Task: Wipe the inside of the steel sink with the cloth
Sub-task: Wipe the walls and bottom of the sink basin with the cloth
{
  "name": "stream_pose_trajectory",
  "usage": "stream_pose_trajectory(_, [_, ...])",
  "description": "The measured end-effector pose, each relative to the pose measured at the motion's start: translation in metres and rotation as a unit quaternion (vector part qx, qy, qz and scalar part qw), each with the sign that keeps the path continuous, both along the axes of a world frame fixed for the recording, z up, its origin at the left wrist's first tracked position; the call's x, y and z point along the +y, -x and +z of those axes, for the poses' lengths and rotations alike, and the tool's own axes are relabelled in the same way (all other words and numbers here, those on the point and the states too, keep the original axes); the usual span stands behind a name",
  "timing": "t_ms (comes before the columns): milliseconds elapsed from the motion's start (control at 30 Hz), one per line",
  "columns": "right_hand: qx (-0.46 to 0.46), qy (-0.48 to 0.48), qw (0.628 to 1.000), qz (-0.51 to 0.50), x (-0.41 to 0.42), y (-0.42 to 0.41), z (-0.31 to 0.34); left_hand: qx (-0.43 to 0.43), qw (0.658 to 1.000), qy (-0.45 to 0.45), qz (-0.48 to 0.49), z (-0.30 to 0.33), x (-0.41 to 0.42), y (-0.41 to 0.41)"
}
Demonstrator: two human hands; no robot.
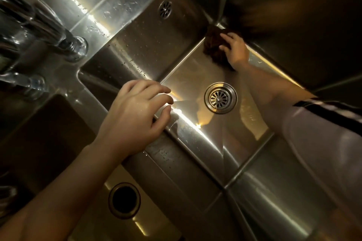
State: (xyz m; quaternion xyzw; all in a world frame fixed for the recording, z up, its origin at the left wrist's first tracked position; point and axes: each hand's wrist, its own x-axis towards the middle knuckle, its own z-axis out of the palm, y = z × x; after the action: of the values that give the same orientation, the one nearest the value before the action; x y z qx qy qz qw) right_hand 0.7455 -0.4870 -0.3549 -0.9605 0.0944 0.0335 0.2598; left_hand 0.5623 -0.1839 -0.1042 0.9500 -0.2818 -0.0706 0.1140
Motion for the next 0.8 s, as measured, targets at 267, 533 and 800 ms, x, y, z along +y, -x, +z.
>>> stream_pose_trajectory(267, [-0.022, 0.045, 0.973, -0.224, 0.075, 0.095, -0.018, -0.003, 1.000, -0.002, -0.012, 0.003, -0.001, 0.000])
stream_pose_trajectory(533, [0.016, 0.063, 0.992, -0.104, 0.051, 0.012, -0.002, 0.010, 1.000, -0.005, 0.002, 0.002, -0.001, 0.001])
stream_pose_trajectory(800, [-0.024, 0.064, 0.968, -0.243, 0.040, 0.062, -0.014, 0.010, 1.000, -0.008, -0.005, 0.003, -0.002, 0.001])
